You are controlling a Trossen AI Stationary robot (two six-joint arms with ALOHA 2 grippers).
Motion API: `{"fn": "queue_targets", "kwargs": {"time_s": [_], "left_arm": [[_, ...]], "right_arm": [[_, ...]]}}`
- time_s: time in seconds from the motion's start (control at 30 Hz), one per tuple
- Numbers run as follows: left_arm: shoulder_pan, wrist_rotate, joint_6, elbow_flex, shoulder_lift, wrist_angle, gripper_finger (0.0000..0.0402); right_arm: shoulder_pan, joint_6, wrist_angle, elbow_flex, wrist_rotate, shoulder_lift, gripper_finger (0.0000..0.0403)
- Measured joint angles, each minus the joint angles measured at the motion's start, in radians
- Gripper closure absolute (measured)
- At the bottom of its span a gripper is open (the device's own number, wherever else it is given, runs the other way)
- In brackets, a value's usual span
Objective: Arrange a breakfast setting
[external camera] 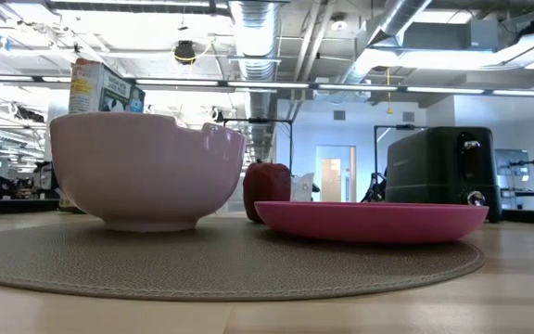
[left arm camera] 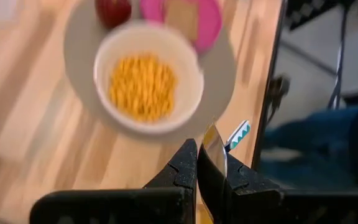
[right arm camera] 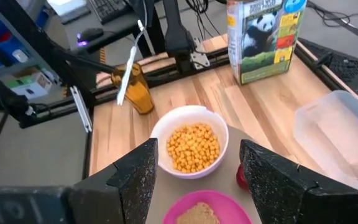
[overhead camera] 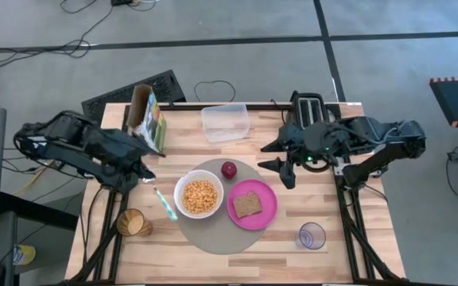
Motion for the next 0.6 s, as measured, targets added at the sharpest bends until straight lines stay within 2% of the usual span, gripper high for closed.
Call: {"fn": "queue_targets", "kwargs": {"time_s": [0.17,0.37,0.6], "left_arm": [[0.041,0.109,0.024,0.0,0.038,-0.095,0.0401],[0.143,0.297,0.128,-0.046,0.049,-0.103,0.0401],[0.252,0.368,0.242,-0.163,0.049,-0.1,0.0401]], "right_arm": [[0.003,0.004,-0.001,0.0,0.002,0.019,0.0148],[0.007,0.022,-0.008,0.001,0.002,0.034,0.0148],[0.036,0.03,-0.026,0.0,0.002,0.049,0.0148]]}}
